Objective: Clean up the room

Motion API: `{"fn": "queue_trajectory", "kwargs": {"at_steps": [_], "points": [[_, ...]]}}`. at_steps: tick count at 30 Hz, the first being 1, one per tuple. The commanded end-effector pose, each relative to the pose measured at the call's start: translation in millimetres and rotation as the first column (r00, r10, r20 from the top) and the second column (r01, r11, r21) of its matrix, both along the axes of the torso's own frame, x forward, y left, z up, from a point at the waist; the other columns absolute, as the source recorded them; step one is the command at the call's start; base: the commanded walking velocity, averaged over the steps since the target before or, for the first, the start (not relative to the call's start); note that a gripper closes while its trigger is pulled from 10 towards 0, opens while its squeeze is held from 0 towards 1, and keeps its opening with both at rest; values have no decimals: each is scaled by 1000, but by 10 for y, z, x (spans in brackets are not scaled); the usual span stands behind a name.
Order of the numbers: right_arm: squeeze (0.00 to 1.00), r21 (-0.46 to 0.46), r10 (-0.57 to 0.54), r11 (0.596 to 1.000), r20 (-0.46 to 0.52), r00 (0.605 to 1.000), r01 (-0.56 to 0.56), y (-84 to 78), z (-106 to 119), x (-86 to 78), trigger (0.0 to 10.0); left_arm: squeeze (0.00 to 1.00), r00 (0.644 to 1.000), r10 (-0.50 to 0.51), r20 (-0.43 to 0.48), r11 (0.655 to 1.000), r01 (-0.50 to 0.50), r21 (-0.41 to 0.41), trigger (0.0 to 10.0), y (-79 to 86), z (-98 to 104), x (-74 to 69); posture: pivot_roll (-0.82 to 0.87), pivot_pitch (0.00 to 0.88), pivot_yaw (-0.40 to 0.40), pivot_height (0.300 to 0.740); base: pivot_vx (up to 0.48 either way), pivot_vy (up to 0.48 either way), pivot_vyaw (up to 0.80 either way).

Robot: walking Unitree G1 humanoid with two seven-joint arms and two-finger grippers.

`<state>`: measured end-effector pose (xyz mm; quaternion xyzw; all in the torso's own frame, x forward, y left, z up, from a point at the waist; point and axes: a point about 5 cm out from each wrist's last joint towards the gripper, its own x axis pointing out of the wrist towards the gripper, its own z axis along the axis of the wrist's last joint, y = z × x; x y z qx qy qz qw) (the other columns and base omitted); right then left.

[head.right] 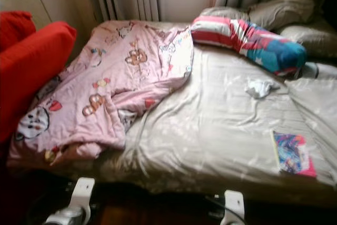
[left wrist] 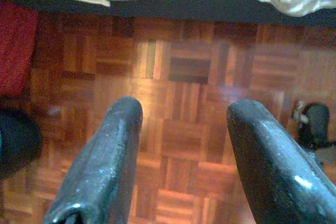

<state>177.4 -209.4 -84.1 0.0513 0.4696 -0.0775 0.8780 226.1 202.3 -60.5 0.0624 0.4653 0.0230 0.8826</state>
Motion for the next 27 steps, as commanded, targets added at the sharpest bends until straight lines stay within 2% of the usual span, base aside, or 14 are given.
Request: {"fn": "queue_trajectory", "kwargs": {"at_steps": [1,27], "points": [[0,13,0,1000,-5,1000,0,33,-12,-13,10000,0,1000,4,-6,1000,-3,9,10000,39,5,-2,-115,28,28,740,0,431,0],[0,26,-12,1000,3,1000,12,49,-18,-22,10000,0,1000,-9,-10,1000,9,15,10000,48,-1,-15,-118,0,37,740,0,425,0]]}}
